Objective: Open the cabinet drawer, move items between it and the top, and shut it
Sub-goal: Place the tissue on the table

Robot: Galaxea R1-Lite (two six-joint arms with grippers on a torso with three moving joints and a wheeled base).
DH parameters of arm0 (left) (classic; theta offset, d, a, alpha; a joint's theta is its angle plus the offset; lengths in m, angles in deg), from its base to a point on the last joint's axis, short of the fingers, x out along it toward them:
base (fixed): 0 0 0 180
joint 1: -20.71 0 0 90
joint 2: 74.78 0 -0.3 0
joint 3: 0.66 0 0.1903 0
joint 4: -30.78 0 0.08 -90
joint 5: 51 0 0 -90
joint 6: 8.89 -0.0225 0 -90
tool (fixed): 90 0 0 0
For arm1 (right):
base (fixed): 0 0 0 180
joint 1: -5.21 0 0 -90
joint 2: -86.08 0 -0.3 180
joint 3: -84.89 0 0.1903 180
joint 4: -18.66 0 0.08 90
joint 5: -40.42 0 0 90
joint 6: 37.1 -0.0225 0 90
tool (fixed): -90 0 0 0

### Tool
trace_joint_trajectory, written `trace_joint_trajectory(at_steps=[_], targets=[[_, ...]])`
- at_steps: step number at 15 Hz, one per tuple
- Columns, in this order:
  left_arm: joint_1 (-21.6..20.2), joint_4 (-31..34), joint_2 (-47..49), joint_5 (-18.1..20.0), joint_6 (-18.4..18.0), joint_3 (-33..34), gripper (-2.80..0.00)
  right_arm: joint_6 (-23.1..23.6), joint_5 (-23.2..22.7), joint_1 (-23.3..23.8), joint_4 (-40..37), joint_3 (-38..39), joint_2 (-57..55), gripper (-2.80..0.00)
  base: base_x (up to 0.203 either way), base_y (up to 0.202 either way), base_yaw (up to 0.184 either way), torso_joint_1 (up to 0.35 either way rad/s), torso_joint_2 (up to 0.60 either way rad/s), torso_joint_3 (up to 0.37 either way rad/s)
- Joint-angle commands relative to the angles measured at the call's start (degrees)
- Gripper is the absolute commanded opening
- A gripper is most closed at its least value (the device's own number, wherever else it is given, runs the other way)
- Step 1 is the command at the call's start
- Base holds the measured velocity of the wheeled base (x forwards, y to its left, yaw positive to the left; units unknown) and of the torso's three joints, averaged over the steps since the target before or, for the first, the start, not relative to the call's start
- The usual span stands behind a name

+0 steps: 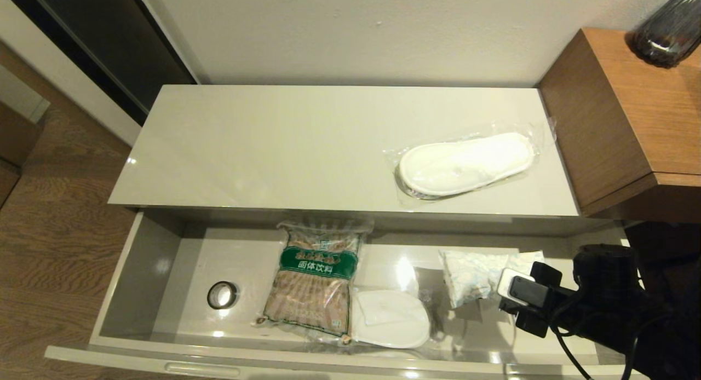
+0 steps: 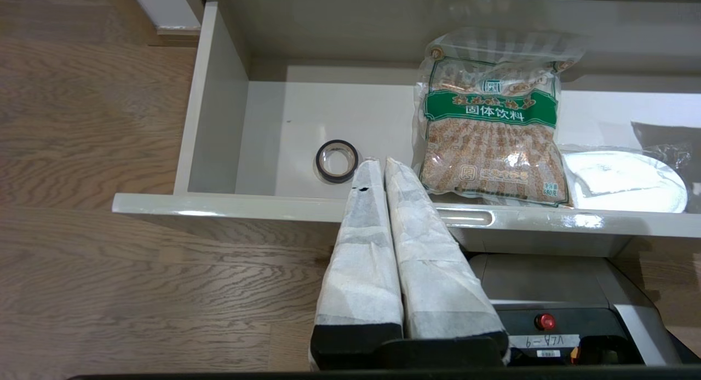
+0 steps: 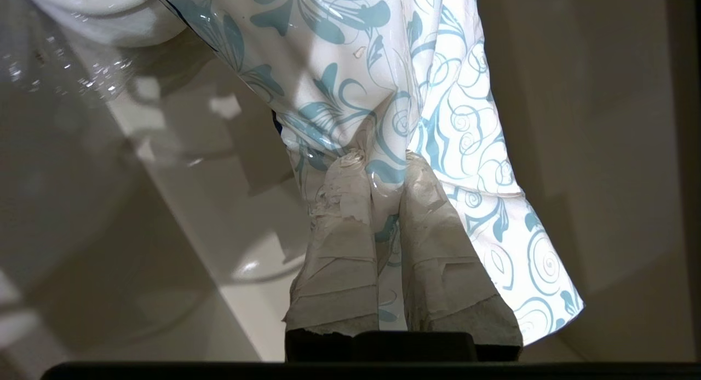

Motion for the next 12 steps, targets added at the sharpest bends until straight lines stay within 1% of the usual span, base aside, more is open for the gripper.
trace_joint_trajectory(at_steps=[1, 3, 4, 6, 7, 9, 12], targets=[[0.0, 0.0, 0.1, 0.0, 0.0, 0.0, -2.8, 0.4, 0.4, -0.1, -2.5, 0.0, 6.2, -2.8, 0.0, 0.0, 0.0, 0.0, 0.0, 0.0], [0.0, -0.1, 0.1, 0.0, 0.0, 0.0, -2.8, 0.4, 1.5, -0.1, -10.7, -2.0, 14.1, -2.8, 0.0, 0.0, 0.0, 0.0, 0.0, 0.0], [0.0, -0.1, 0.1, 0.0, 0.0, 0.0, -2.8, 0.4, 2.0, 0.0, -17.4, -4.0, 18.5, -2.8, 0.0, 0.0, 0.0, 0.0, 0.0, 0.0], [0.0, -0.1, 0.1, 0.0, 0.0, 0.0, -2.8, 0.4, 4.5, 0.0, -30.4, -10.1, 24.7, -2.8, 0.0, 0.0, 0.0, 0.0, 0.0, 0.0], [0.0, 0.0, 0.1, 0.0, 0.0, 0.0, -2.8, 0.3, 6.3, 0.0, -34.2, -13.1, 26.5, -2.8, 0.0, 0.0, 0.0, 0.0, 0.0, 0.0], [0.0, 0.0, 0.1, 0.0, 0.0, 0.0, -2.8, -0.2, 8.2, 0.0, -35.6, -17.5, 27.1, -2.8, 0.0, 0.0, 0.0, 0.0, 0.0, 0.0], [0.0, 0.0, 0.1, 0.0, 0.0, 0.0, -2.8, -2.8, 12.5, 0.1, -39.2, -25.4, 27.4, -2.8, 0.0, 0.0, 0.0, 0.0, 0.0, 0.0]])
